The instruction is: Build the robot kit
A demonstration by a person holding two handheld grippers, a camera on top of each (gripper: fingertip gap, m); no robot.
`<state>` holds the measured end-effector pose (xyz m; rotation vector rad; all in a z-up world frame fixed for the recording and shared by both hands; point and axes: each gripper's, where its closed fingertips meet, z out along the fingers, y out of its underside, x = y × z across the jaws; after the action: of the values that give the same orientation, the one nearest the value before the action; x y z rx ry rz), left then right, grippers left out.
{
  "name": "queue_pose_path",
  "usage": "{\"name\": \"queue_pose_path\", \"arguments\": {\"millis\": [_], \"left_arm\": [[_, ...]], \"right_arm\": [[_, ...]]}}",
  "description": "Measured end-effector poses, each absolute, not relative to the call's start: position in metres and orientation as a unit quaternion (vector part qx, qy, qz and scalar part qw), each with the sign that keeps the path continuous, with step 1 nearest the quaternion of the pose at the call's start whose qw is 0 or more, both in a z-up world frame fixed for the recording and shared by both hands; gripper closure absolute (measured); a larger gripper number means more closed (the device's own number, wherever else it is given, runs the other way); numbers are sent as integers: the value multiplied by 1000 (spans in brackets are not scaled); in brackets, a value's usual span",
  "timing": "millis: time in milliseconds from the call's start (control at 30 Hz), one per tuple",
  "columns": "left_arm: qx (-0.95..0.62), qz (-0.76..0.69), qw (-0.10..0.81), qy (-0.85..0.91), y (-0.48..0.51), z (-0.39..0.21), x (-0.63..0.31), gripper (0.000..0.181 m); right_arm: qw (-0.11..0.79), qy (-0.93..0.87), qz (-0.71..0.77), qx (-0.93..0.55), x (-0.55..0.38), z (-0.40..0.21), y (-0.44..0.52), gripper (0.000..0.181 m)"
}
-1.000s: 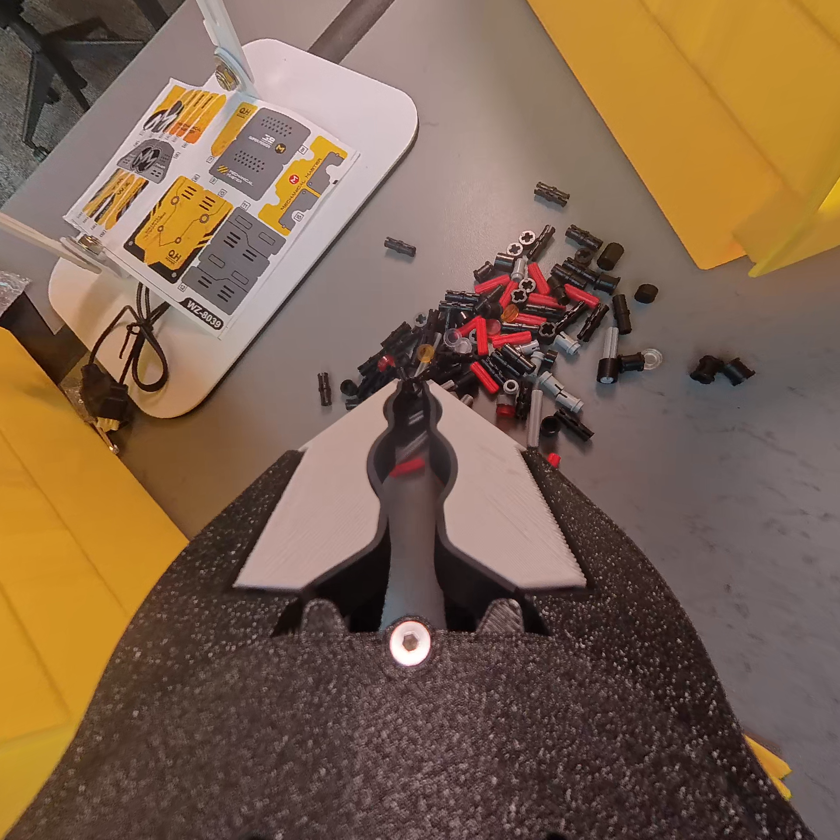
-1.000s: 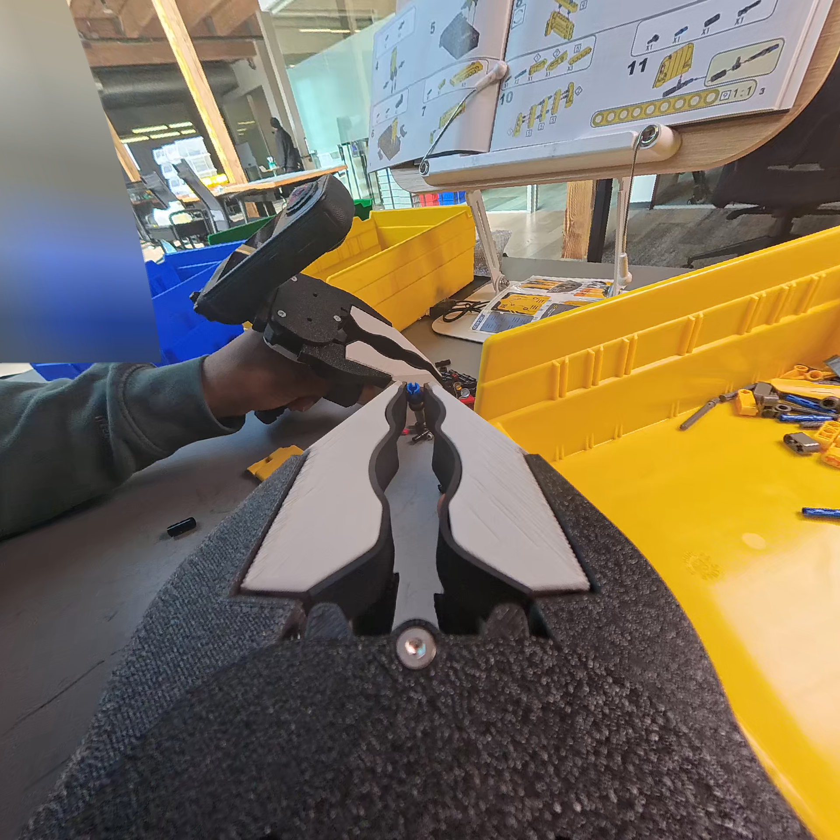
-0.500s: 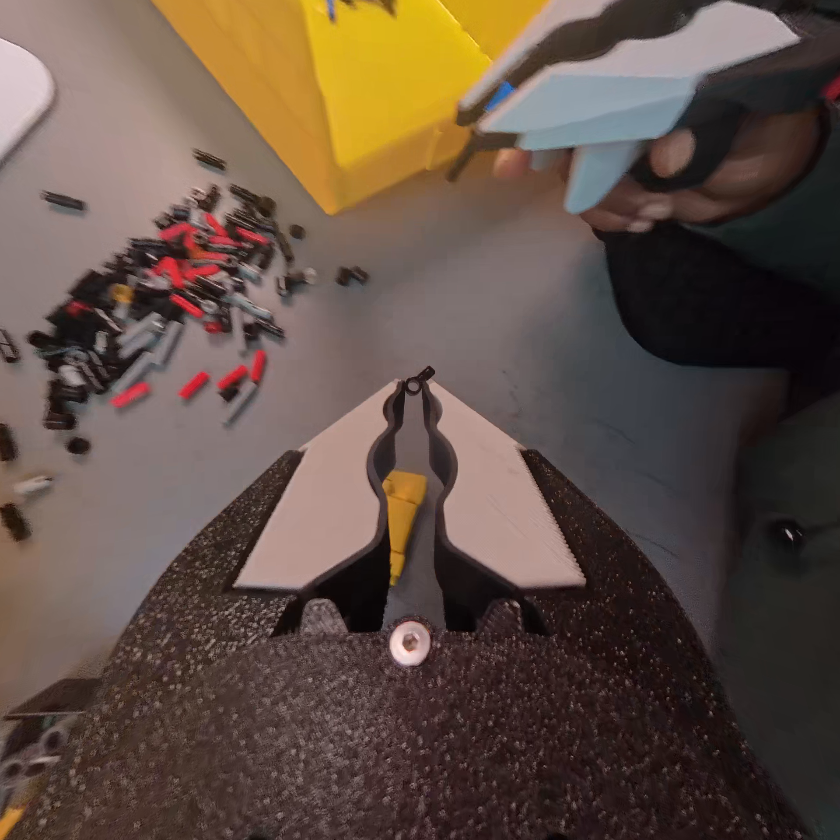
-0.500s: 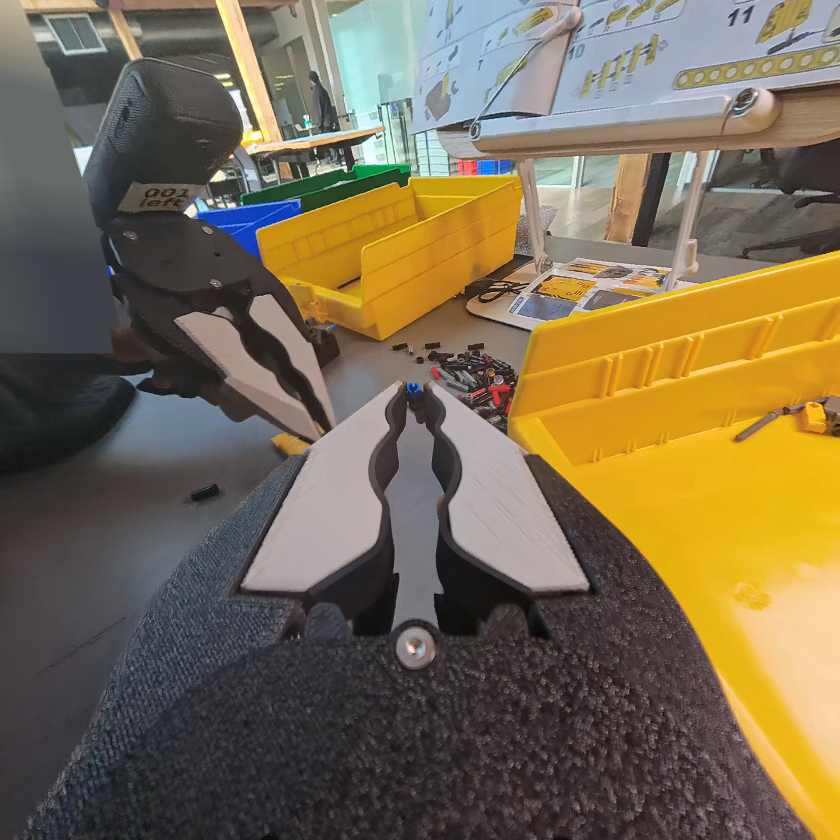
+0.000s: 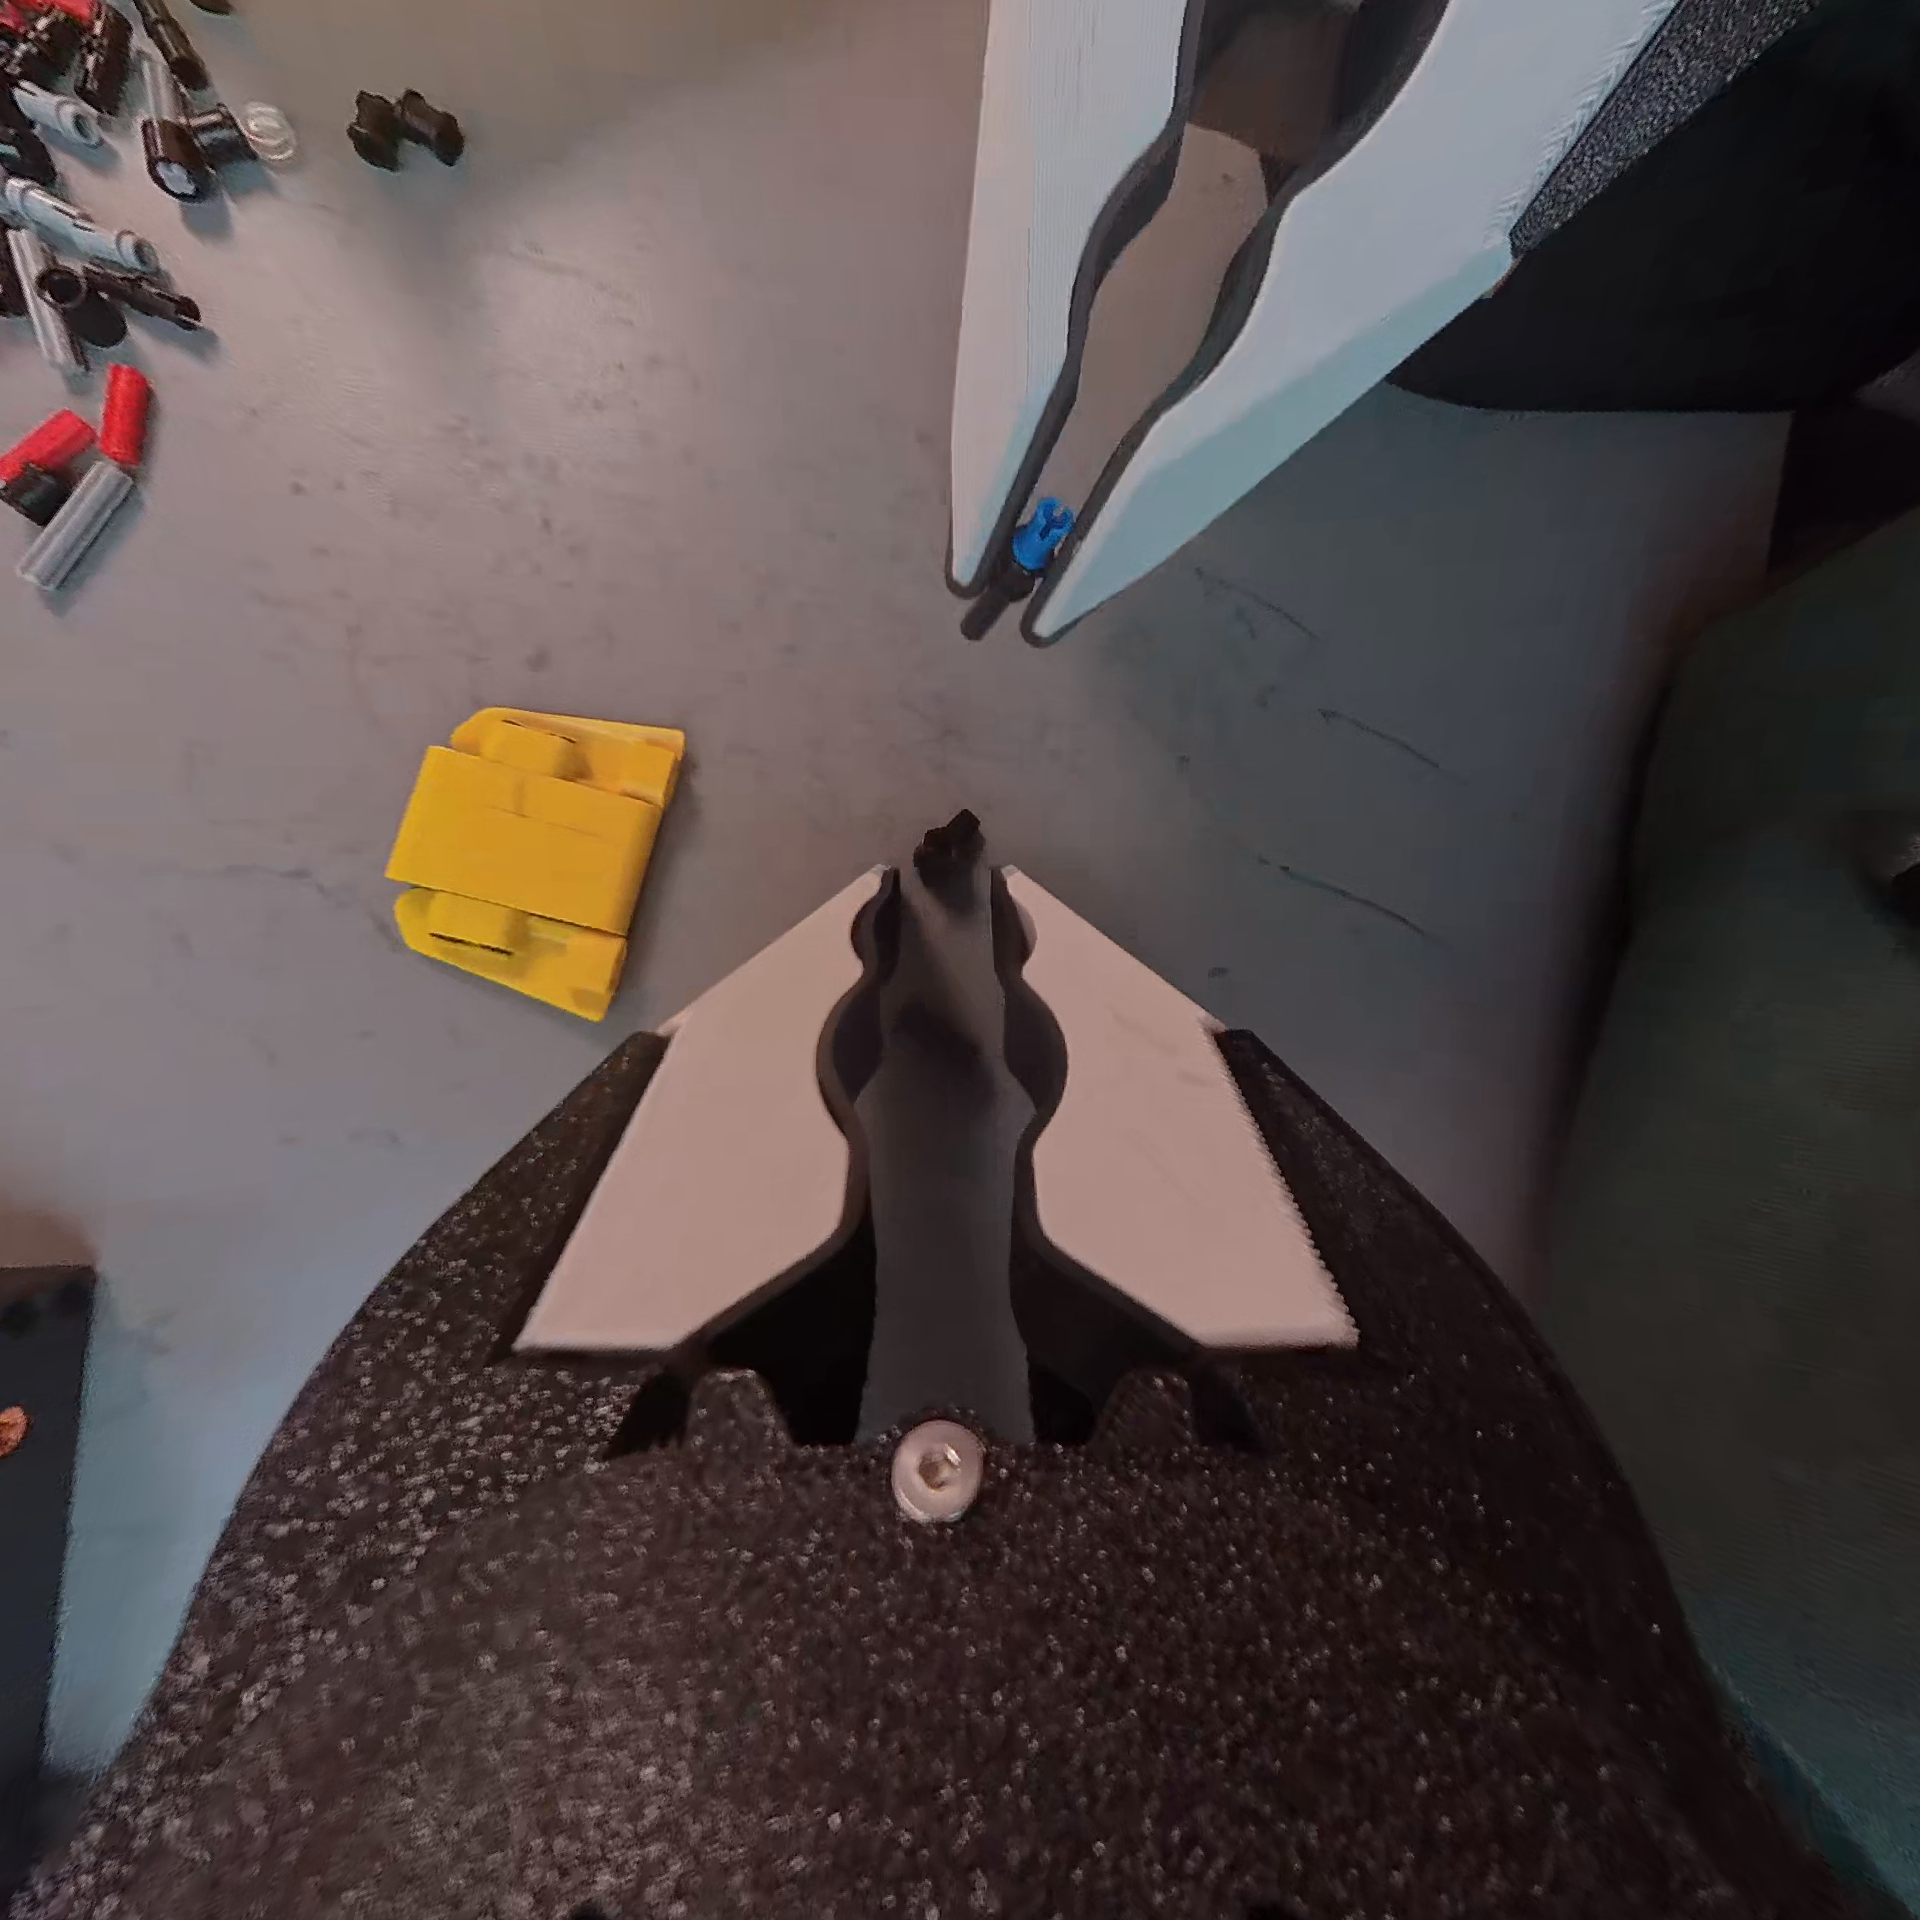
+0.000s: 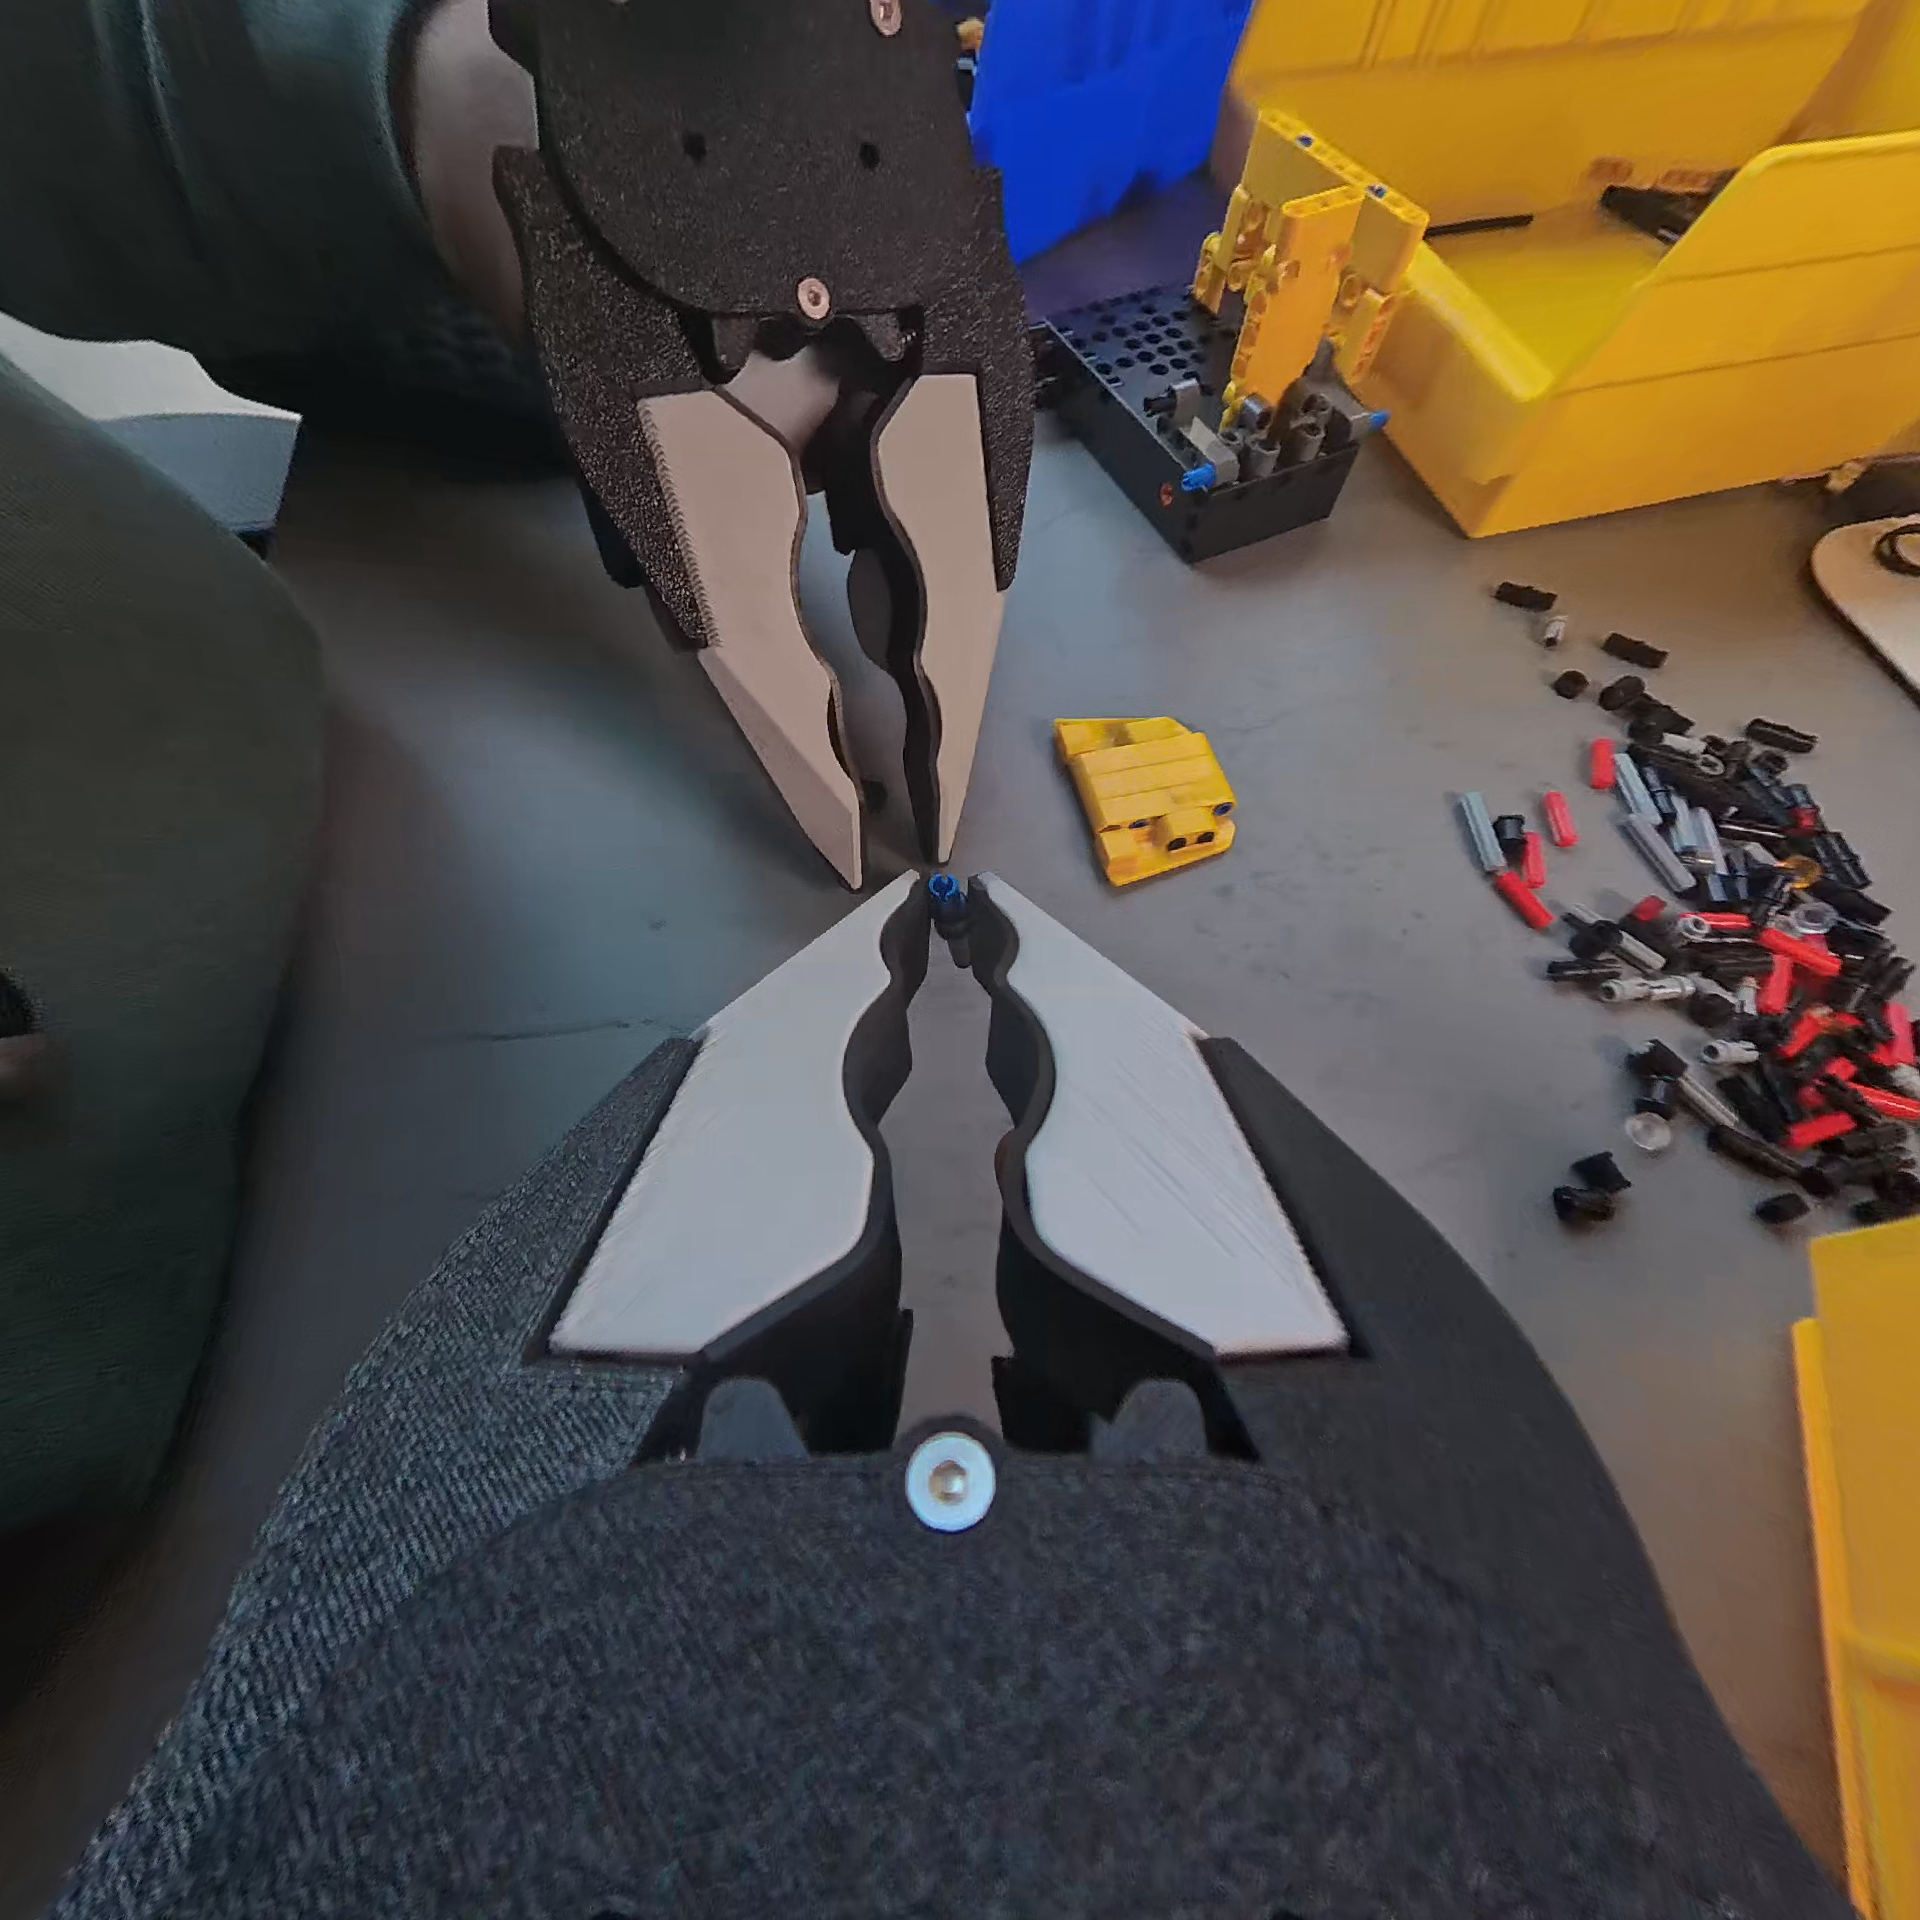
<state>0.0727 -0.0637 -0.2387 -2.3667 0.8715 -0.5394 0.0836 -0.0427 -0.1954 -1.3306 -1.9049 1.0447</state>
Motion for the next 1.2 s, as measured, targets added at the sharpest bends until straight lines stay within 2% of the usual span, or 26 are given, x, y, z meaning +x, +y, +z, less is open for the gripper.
{"name": "queue_pose_path", "arguments": {"millis": [167,367,433,567,667,833,933,1200], "left_arm": [[-846,-208,307,384,-61,-237,69,162],[-798,-213,319,465,-55,-241,77,167],[-793,-222,317,470,-57,-241,77,171],[-792,-227,324,465,-60,-241,75,167],[-796,-218,328,459,-58,-242,73,176],[-795,-211,333,461,-59,-242,72,176],[-794,-215,335,460,-59,-240,71,168],[-784,-222,338,471,-58,-238,73,169]], "right_arm": [[283,-730,366,-503,81,-200,-43,175],[274,-730,363,-510,81,-198,-43,175],[266,-730,367,-511,82,-198,-47,175],[249,-732,372,-514,80,-203,-52,175],[236,-736,369,-515,75,-209,-54,175],[220,-747,348,-523,70,-220,-51,175],[214,-747,344,-527,72,-222,-49,175],[222,-739,344,-536,74,-220,-42,175]]}}
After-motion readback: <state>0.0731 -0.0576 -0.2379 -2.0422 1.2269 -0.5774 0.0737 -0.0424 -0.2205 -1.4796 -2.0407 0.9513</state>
